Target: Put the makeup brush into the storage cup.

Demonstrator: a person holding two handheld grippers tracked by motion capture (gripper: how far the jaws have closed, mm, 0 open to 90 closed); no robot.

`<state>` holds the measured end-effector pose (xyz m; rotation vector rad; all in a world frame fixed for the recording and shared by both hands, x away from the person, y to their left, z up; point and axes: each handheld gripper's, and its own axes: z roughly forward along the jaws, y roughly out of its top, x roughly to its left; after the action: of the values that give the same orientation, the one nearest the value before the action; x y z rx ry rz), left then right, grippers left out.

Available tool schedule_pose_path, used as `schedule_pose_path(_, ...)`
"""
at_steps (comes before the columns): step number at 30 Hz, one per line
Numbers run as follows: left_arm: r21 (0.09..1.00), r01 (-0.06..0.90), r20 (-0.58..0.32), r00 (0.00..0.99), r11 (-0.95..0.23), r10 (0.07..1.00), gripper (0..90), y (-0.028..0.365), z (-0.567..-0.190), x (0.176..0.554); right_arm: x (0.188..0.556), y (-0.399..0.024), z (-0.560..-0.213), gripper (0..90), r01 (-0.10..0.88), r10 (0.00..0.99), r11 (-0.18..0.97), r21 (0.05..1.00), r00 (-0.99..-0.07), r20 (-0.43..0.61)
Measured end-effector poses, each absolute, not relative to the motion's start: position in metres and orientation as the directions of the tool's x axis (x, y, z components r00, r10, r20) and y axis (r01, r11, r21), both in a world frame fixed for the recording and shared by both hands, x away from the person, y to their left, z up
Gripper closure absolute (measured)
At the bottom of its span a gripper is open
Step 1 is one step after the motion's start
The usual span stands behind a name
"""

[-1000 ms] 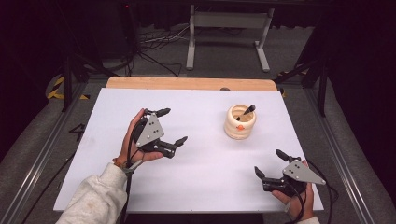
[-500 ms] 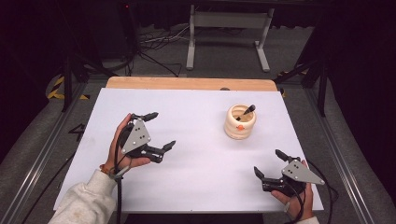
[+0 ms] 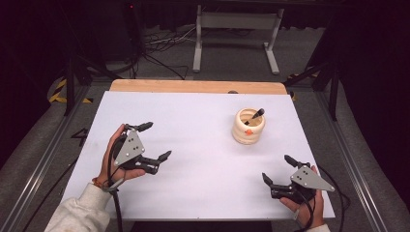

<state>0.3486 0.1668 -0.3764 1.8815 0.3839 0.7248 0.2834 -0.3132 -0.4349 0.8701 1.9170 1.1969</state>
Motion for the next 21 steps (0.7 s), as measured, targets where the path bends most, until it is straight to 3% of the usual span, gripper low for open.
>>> schedule_pose_path(21, 0.899, 0.038, 0.263, 0.750, -0.436, 0.607, 3.9, 0.204, -0.410, 0.329, 0.283, -0.312, -0.434, 6.3, 0.167, 0.823, 0.351, 0.921, -0.524, -0.219)
